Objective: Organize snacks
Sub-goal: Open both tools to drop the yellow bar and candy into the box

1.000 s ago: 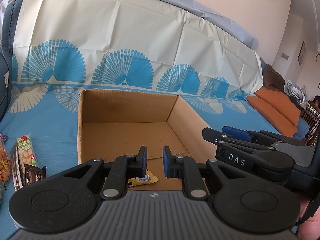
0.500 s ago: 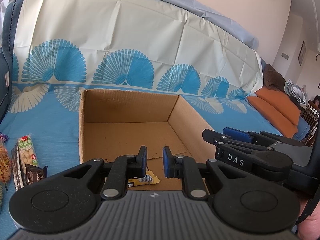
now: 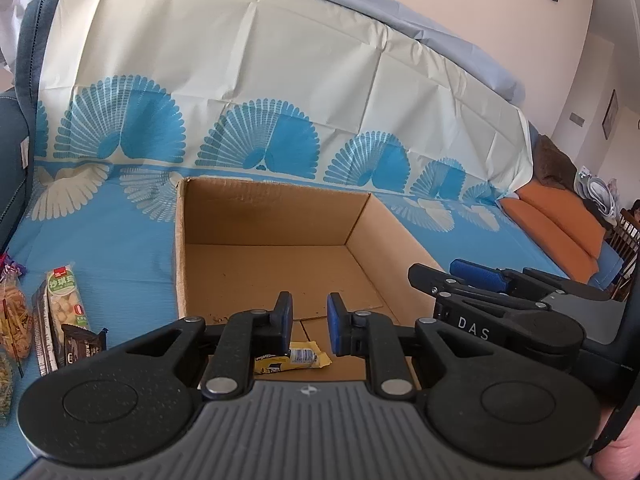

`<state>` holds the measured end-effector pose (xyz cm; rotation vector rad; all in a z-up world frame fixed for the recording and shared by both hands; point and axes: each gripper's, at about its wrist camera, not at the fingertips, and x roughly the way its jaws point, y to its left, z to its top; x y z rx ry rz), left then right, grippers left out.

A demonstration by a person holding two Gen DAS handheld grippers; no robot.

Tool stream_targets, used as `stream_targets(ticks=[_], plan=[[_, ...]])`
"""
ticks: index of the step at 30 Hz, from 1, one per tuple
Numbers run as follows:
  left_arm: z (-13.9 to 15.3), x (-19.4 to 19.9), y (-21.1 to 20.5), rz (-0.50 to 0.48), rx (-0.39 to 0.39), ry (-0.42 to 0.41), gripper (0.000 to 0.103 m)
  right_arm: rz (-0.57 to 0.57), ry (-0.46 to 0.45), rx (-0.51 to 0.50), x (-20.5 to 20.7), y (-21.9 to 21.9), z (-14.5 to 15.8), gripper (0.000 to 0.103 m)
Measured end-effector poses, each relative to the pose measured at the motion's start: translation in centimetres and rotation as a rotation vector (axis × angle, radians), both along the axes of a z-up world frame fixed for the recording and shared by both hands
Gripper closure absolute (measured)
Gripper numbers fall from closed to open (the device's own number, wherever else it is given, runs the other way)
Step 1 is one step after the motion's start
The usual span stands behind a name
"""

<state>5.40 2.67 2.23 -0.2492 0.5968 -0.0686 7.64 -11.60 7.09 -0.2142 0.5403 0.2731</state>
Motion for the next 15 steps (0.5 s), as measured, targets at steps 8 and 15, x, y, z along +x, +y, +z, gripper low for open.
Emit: stream_targets(ticks=[8, 15], plan=[[0.7, -1.4, 2.4, 0.045, 0.005, -0.013, 0.083, 0.003, -0.008, 0.021, -0.6, 1.5, 0.1, 0.057], [1.8, -4.0, 6.2, 0.105, 0.038, -0.041, 0.088, 0.015, -0.027, 0.079, -1.8, 3.7, 0.6, 0.057]])
